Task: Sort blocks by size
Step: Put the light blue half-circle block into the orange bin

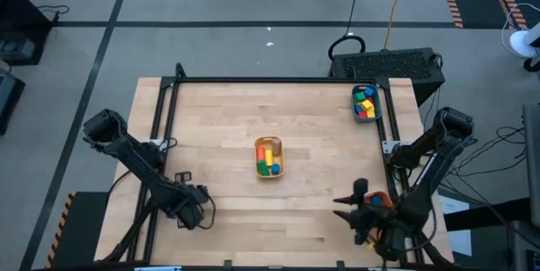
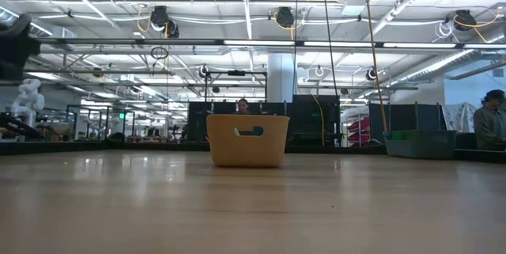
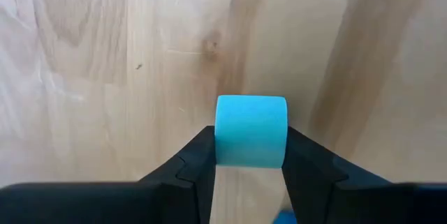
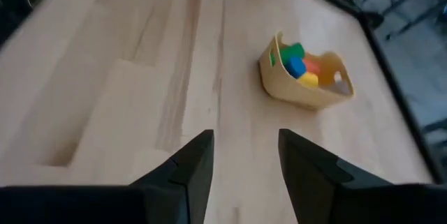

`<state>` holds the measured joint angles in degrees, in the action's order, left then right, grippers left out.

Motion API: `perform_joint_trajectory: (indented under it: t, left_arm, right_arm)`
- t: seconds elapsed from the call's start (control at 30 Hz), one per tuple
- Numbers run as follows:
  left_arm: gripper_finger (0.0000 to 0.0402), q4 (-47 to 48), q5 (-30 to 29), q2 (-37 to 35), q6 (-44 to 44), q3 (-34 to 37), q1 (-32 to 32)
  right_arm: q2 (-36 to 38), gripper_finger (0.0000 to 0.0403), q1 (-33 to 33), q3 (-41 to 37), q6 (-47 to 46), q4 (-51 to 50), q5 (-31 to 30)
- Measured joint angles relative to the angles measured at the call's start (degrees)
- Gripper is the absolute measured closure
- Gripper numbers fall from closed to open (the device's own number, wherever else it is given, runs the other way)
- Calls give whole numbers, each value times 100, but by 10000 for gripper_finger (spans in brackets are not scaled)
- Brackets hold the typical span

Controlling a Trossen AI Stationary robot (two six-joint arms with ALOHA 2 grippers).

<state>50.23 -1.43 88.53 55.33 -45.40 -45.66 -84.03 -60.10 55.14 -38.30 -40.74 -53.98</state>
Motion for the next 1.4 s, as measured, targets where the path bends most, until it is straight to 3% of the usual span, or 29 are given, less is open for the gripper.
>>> perform_joint_trajectory:
  t: [0.27, 0.43, 0.63, 0.87, 1.17, 1.4]
  left_arm:
    - [268, -1055, 32, -13, -1063, -459, 722]
    - [268, -1734, 52, -17, -1121, -576, 1273]
    - [268, -2344, 273, -17, -1126, -580, 1838]
    - [268, -3738, 521, -21, -1627, -582, 2267]
    - [268, -4388, 589, 73, -2085, -589, 2539]
    - [268, -5197, 886, 330, -2326, -591, 2668]
  right_arm:
    - [-610, 257, 704, -31, 2143, 1146, 11]
    - [-932, 257, 1125, -31, 3230, 2015, 81]
    - [-1303, 257, 1605, -33, 4634, 3361, 855]
    - [-1844, 257, 2116, -33, 6077, 4936, 1778]
    - [-2107, 257, 2601, -31, 7179, 6646, 2060]
    - [-2105, 257, 2962, -31, 7354, 6914, 2713]
